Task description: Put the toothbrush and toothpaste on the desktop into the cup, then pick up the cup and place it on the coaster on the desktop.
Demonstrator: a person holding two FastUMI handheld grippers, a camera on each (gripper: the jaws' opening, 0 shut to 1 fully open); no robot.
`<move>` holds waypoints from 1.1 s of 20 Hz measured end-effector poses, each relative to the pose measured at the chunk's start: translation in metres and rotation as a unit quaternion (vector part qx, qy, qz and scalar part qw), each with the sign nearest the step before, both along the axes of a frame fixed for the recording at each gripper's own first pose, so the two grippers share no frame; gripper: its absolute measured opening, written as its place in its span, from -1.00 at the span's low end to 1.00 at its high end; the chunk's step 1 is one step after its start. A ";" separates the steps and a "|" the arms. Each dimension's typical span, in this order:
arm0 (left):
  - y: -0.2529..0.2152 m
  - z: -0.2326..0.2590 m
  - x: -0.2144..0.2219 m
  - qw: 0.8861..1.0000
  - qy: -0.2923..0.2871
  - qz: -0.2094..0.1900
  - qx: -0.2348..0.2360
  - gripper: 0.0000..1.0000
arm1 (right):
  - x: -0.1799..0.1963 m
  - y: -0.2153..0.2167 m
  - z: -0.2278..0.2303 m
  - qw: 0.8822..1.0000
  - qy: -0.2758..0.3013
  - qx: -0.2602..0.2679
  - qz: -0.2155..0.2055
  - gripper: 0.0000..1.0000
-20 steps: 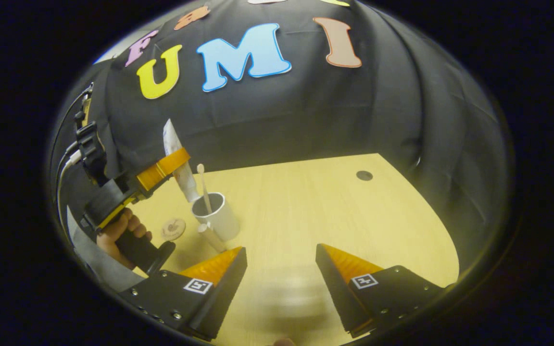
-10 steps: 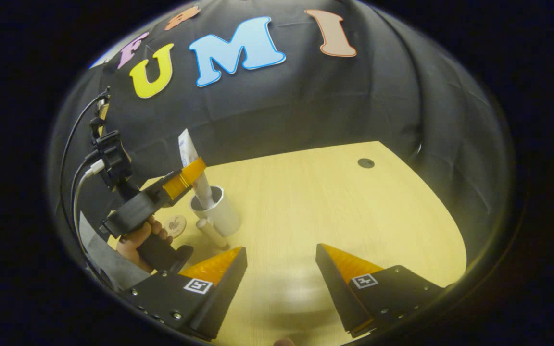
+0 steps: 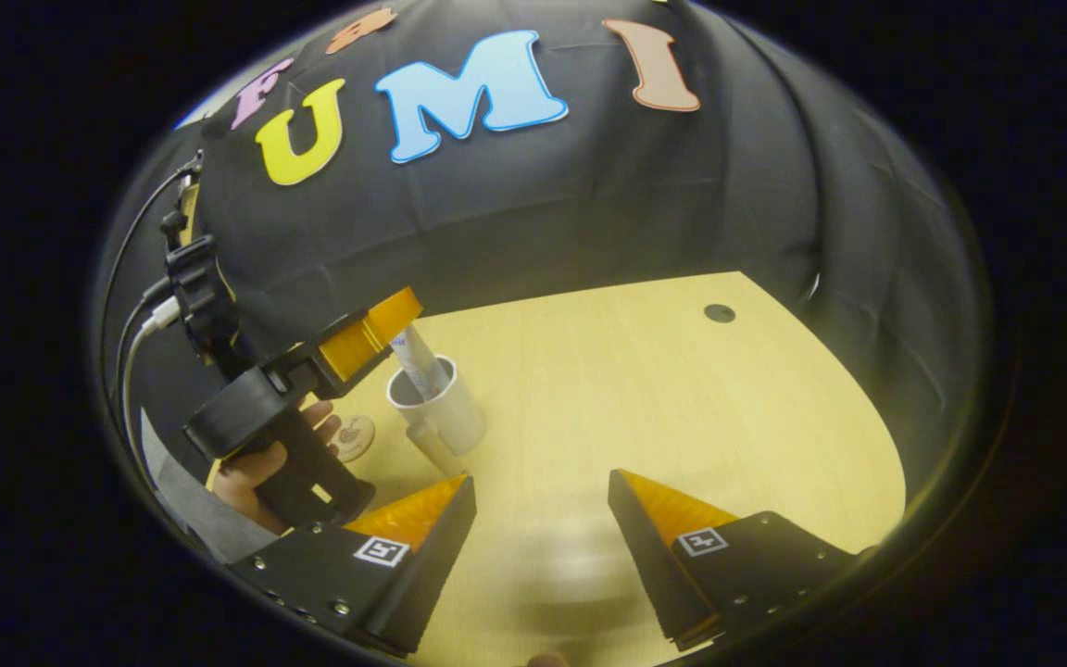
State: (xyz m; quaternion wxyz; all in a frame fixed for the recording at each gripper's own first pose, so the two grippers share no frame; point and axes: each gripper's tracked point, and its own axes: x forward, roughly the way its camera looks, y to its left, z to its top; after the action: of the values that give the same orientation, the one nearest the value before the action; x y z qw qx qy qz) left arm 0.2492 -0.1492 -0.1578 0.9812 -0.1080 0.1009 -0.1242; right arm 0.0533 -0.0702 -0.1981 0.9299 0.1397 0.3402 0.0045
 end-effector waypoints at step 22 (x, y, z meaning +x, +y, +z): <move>0.146 0.034 -0.094 0.995 0.039 0.070 0.064 0.94 | 0.065 0.094 -0.026 0.989 0.043 -0.070 0.122 0.78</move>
State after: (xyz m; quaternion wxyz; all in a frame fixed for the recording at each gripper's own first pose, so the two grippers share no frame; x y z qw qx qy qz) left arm 0.1556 -0.0029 -0.1242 0.9877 -0.0564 0.1393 -0.0437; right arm 0.1188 0.0242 -0.2239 0.9142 0.0320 0.3943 0.0885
